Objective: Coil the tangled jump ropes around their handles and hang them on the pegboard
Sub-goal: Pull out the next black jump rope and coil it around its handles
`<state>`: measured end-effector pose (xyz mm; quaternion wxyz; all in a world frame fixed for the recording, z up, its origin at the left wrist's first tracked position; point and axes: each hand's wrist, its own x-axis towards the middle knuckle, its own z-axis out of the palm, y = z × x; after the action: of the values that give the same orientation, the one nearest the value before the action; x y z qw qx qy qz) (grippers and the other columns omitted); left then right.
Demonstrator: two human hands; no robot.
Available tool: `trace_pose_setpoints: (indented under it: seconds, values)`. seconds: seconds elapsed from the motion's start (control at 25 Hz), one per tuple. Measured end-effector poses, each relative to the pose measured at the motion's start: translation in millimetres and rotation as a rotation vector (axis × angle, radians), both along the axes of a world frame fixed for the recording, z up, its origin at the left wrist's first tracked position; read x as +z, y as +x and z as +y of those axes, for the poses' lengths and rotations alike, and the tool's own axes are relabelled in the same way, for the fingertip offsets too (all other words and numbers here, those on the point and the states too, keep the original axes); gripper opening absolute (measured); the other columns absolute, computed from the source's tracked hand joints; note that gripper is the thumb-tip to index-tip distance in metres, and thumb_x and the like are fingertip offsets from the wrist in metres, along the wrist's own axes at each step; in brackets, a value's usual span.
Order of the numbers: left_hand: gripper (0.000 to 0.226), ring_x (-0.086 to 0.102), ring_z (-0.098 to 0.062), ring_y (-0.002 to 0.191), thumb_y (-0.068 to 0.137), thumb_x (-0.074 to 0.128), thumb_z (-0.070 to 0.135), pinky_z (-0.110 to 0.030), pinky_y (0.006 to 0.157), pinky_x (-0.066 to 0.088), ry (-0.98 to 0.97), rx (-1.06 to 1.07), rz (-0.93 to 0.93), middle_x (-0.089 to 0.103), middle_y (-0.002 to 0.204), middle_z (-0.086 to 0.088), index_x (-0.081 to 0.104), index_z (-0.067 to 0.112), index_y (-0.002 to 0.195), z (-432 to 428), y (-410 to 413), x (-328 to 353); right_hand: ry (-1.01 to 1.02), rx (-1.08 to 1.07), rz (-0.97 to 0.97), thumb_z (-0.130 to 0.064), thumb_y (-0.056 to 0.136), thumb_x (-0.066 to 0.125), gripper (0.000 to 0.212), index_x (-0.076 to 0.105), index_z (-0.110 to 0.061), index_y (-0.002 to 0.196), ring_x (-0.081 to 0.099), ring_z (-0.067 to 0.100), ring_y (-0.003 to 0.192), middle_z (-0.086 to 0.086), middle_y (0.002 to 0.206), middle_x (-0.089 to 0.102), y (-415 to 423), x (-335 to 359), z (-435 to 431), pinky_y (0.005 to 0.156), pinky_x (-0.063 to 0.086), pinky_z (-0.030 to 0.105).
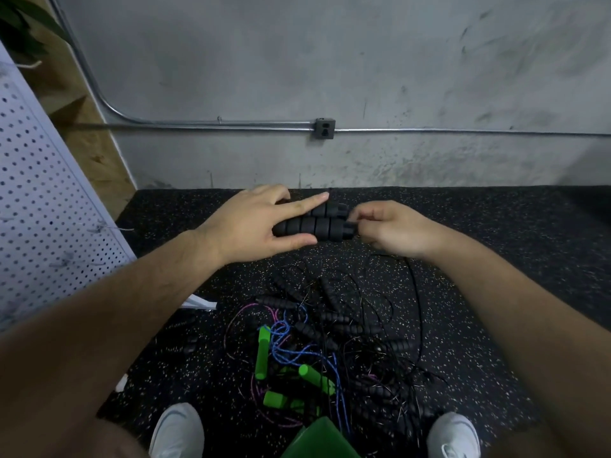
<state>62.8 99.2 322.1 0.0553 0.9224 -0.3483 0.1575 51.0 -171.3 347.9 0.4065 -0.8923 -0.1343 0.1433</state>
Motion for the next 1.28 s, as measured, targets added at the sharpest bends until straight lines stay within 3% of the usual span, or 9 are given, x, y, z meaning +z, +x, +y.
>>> trace_pose_setpoints:
  seconds: [0.08,0.24,0.52,0.64,0.84,0.92,1.04,1.16,1.28]
  values:
    - [0.070,0.048,-0.013,0.102,0.088,0.016,0.083,-0.034,0.087,0.047,0.036,-0.018,-0.047,0.050,0.114,0.003,-0.002,0.061,0.151,-4,1,-1,0.082,-0.089,0.052,-0.028,0.098,0.055,0.024,0.063,-0.020,0.077,0.040,0.009,0.049,-0.013,0.053,0.049,-3,3,0,0.050,0.030,0.025]
    - [0.075,0.053,-0.021,0.103,0.089,0.014,0.081,-0.040,0.088,0.051,0.099,-0.034,-0.151,0.052,0.118,-0.004,-0.001,0.051,0.156,-14,3,-7,-0.170,-0.101,-0.186,-0.048,0.089,0.066,0.030,0.072,-0.019,0.082,0.055,0.009,0.057,-0.005,0.067,0.064,-10,3,0,0.060,0.044,0.030]
    - [0.086,0.055,-0.027,0.104,0.087,0.000,0.083,-0.044,0.083,0.054,0.185,-0.003,-0.187,0.054,0.124,-0.008,-0.006,0.037,0.158,-28,8,-21,-0.359,-0.214,-0.458,-0.039,0.088,0.069,0.021,0.064,-0.019,0.085,0.061,0.014,0.072,-0.005,0.079,0.065,-17,-9,9,0.065,0.054,0.034]
    - [0.086,0.053,-0.025,0.107,0.087,0.005,0.080,-0.041,0.086,0.053,0.235,0.007,-0.155,0.052,0.126,-0.005,-0.006,0.035,0.159,-30,11,-23,-0.404,-0.089,-0.539,-0.028,0.093,0.060,0.012,0.066,-0.018,0.095,0.062,0.018,0.079,-0.002,0.086,0.066,-25,-8,12,0.066,0.052,0.033]
    - [0.092,0.051,-0.019,0.104,0.084,0.011,0.082,-0.037,0.090,0.050,0.257,-0.006,-0.029,0.052,0.120,0.003,-0.006,0.034,0.160,-31,10,-25,-0.348,0.156,-0.547,-0.021,0.096,0.055,0.021,0.072,-0.020,0.109,0.062,0.014,0.090,-0.005,0.099,0.068,-27,1,-2,0.080,0.050,0.032]
    - [0.097,0.052,-0.017,0.109,0.083,0.018,0.085,-0.036,0.096,0.048,0.196,-0.002,0.057,0.054,0.121,0.006,0.008,0.028,0.161,-34,6,-23,-0.331,0.170,-0.563,-0.022,0.098,0.058,0.020,0.074,-0.023,0.111,0.059,0.009,0.093,-0.013,0.097,0.064,-22,5,-11,0.085,0.048,0.030]
    - [0.083,0.055,-0.014,0.107,0.085,0.030,0.086,-0.034,0.095,0.048,0.073,-0.110,0.117,0.058,0.113,0.011,0.039,0.029,0.145,-39,-6,-24,-0.163,0.115,-0.501,-0.024,0.092,0.070,0.010,0.076,-0.027,0.100,0.062,0.004,0.093,-0.018,0.091,0.066,-8,3,-24,0.090,0.050,0.029]
    - [0.074,0.055,-0.011,0.102,0.087,0.044,0.079,-0.032,0.091,0.049,-0.114,-0.200,0.154,0.056,0.107,0.014,0.045,0.029,0.141,-46,-21,-19,0.189,0.015,-0.213,-0.020,0.090,0.073,0.001,0.073,-0.021,0.090,0.065,0.012,0.087,-0.008,0.090,0.072,6,-10,-38,0.089,0.052,0.036]
    - [0.072,0.056,-0.015,0.103,0.088,0.045,0.078,-0.037,0.090,0.050,-0.210,-0.151,0.032,0.058,0.109,0.010,0.046,0.029,0.142,-55,-27,-10,0.559,-0.073,0.086,-0.008,0.098,0.058,0.014,0.067,-0.016,0.090,0.061,0.019,0.080,0.004,0.088,0.068,1,-32,-32,0.076,0.052,0.033]
